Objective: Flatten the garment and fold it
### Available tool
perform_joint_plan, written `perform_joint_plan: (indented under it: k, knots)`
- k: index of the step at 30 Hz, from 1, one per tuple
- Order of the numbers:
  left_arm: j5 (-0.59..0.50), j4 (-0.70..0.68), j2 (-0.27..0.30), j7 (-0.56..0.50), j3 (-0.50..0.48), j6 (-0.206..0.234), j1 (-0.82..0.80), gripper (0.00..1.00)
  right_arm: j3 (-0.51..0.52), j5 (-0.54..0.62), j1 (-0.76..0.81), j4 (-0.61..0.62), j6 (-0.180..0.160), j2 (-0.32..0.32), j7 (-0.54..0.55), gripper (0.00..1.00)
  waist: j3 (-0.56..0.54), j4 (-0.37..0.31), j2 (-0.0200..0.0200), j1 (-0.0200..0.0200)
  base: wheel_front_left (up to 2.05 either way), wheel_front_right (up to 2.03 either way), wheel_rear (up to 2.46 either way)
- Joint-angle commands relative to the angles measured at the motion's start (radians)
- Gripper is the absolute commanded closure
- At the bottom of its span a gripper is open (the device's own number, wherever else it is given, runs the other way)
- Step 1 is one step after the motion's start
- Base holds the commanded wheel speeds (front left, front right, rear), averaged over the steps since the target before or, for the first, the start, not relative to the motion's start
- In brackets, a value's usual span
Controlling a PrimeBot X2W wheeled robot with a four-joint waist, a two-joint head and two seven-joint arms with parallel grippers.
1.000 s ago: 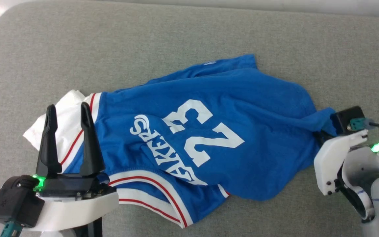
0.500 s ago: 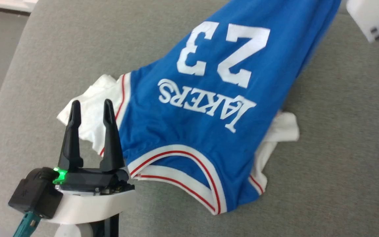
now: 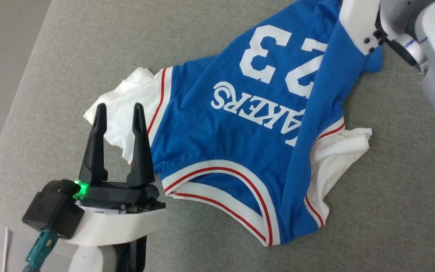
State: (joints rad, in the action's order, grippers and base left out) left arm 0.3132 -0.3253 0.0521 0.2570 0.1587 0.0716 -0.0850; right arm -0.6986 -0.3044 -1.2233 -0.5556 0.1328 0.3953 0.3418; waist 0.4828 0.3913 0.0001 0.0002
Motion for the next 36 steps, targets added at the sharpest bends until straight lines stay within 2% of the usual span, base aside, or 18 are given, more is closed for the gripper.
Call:
perform_joint_plan:
  k: [1, 4, 7, 10, 13, 16, 19, 22, 26, 31, 36]
  knots:
    - [-0.009, 0.003, -0.002, 0.005, -0.007, 0.004, -0.002, 0.00, 0.013, -0.018, 0.007, 0.009, -0.002, 0.001, -0.018, 0.00, -0.029, -0.027, -0.0001, -0.0002, 0.00, 0.00, 0.00]
    - [-0.025, -0.001, -0.002, 0.005, -0.025, 0.004, 0.017, 0.00, 0.064, -0.068, 0.061, 0.063, -0.002, 0.012, -0.045, 0.00, -0.068, -0.058, -0.0001, -0.0002, 0.00, 0.00, 0.00]
    - [-0.041, -0.010, -0.002, 0.005, -0.044, 0.002, 0.041, 0.00, 0.140, -0.118, 0.182, 0.162, -0.002, 0.034, -0.015, 0.00, -0.104, -0.087, -0.0001, -0.0002, 0.00, 0.00, 0.00]
    - [-0.051, -0.022, -0.002, 0.005, -0.056, 0.002, 0.060, 0.00, 0.260, -0.157, 0.369, 0.299, -0.002, 0.058, 0.062, 0.00, -0.128, -0.108, -0.0001, -0.0002, 0.00, 0.00, 0.00]
    - [-0.056, -0.032, -0.002, 0.005, -0.061, 0.002, 0.077, 0.00, 0.406, -0.138, 0.603, 0.468, -0.002, 0.058, 0.145, 0.00, -0.136, -0.119, -0.0001, -0.0002, 0.00, 0.00, 0.00]
    - [-0.056, -0.037, -0.002, 0.005, -0.057, 0.000, 0.084, 0.00, 0.558, -0.088, 0.843, 0.642, -0.002, -0.001, 0.216, 0.00, -0.136, -0.117, -0.0001, -0.0002, 0.00, 0.00, 0.00]
    - [-0.054, -0.042, -0.002, 0.005, -0.055, 0.002, 0.088, 0.00, 0.650, -0.036, 1.040, 0.792, -0.002, -0.092, 0.268, 0.00, -0.129, -0.112, -0.0001, -0.0002, 0.00, 0.00, 0.00]
    - [-0.050, -0.043, -0.002, 0.005, -0.054, 0.004, 0.087, 0.00, 0.669, -0.003, 1.153, 0.893, -0.002, -0.159, 0.300, 0.00, -0.121, -0.105, -0.0001, -0.0002, 0.00, 0.00, 0.00]
    - [-0.046, -0.041, -0.002, 0.005, -0.047, 0.002, 0.076, 0.00, 0.635, 0.042, 1.180, 0.939, -0.002, -0.164, 0.317, 0.00, -0.105, -0.089, -0.0001, -0.0002, 0.00, 0.00, 0.00]
    - [-0.035, -0.036, -0.002, 0.005, -0.032, 0.006, 0.064, 0.00, 0.597, 0.074, 1.147, 0.906, -0.002, -0.138, 0.333, 0.00, -0.089, -0.064, -0.0001, -0.0002, 0.00, 0.00, 0.00]
    - [-0.018, -0.025, -0.002, 0.005, -0.017, 0.010, 0.059, 0.00, 0.546, 0.084, 1.099, 0.809, -0.002, -0.112, 0.342, 0.00, -0.076, -0.029, -0.0001, -0.0002, 0.00, 0.00, 0.00]
